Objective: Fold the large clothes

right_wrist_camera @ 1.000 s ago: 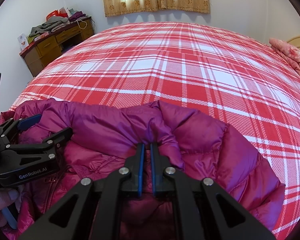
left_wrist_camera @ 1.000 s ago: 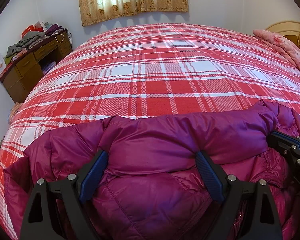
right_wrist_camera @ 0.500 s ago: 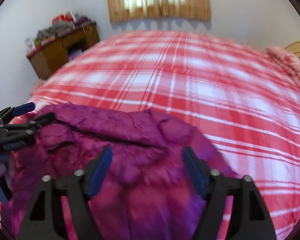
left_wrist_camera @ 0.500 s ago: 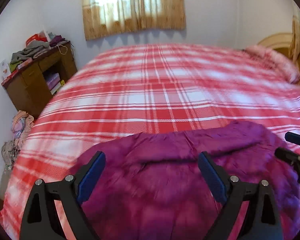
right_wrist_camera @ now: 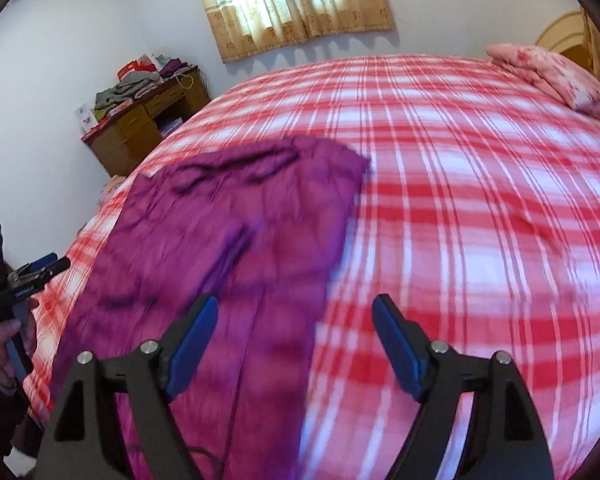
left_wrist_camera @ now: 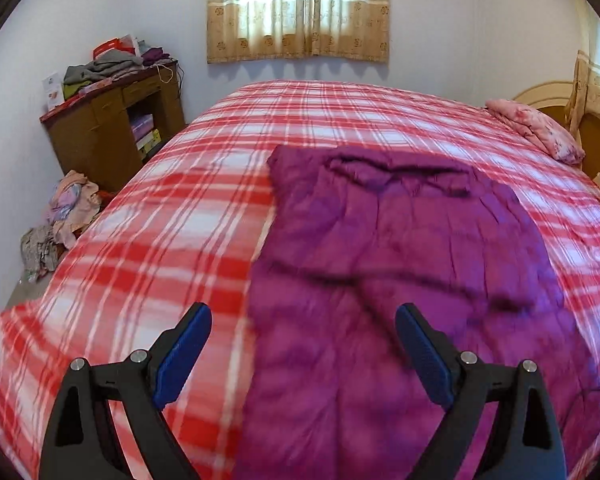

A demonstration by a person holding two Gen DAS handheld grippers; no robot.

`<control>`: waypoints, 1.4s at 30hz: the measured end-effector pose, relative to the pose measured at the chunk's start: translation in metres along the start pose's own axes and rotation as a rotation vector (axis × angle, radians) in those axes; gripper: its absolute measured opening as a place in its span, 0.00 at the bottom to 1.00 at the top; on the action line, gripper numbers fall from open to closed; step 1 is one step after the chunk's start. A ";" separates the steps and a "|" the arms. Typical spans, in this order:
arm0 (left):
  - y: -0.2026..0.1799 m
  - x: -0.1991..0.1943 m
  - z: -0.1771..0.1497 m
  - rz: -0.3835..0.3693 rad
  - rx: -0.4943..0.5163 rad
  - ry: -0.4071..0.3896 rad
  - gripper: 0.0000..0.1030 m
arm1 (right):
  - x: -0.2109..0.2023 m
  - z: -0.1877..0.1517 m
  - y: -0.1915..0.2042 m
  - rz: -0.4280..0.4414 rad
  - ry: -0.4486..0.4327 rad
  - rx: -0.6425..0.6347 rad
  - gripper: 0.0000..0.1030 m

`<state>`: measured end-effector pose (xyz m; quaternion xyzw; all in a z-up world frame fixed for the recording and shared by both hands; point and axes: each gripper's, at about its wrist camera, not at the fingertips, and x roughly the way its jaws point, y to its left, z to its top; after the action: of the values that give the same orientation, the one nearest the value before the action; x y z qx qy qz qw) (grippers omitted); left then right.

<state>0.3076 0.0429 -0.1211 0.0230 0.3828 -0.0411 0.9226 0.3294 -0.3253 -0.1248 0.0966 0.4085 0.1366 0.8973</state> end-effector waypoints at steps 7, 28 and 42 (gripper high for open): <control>0.025 -0.045 -0.048 0.009 -0.020 -0.019 0.91 | -0.045 -0.059 -0.003 -0.038 0.026 0.026 0.80; 0.022 -0.036 -0.146 -0.067 0.010 0.096 0.73 | -0.034 -0.177 0.033 -0.052 0.102 0.070 0.66; 0.027 -0.119 -0.129 -0.231 0.035 -0.087 0.03 | -0.087 -0.158 0.042 0.072 -0.074 0.107 0.09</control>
<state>0.1354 0.0863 -0.1272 -0.0069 0.3418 -0.1547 0.9269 0.1475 -0.3044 -0.1539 0.1641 0.3782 0.1431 0.8998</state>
